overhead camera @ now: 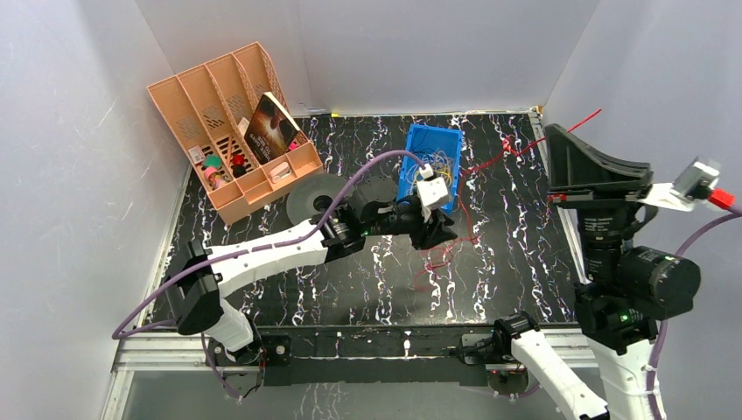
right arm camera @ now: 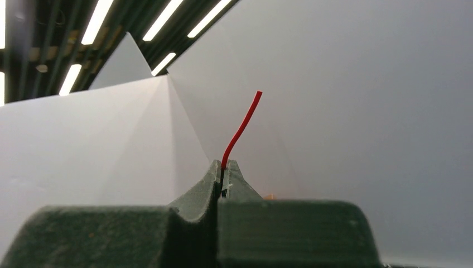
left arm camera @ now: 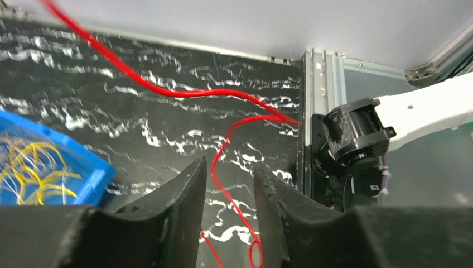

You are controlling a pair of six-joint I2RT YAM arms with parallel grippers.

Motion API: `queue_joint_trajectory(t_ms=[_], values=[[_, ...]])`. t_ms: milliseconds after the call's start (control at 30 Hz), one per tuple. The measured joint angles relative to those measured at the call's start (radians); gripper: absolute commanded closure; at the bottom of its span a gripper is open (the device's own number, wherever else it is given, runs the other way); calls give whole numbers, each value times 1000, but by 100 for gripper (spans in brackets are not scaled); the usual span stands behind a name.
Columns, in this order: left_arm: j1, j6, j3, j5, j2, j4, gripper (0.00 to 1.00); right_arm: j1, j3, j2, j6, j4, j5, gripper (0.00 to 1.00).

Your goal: Wrap the cables

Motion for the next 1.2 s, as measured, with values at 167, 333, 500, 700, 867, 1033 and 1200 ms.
queue_joint_trajectory(t_ms=[167,333,500,700,867,1033,1200], values=[[0,-33,-109,-45,0,8,42,0,-70,-34,-52,-74,30,100],[0,-63,-228,-122,-40,-9,34,0,-95,-47,-115,-117,48,100],[0,-93,-281,-207,-192,-73,25,0,-132,-48,-164,-144,25,100],[0,-100,-243,-287,-382,-185,17,0,-182,-34,-224,-176,-105,100],[0,-68,-104,-374,-440,-374,17,0,-208,24,-253,-192,-271,100],[0,-34,78,-456,-423,-566,12,0,-221,120,-261,-215,-404,100],[13,-27,157,-495,-369,-703,8,0,-229,225,-255,-242,-518,100]])
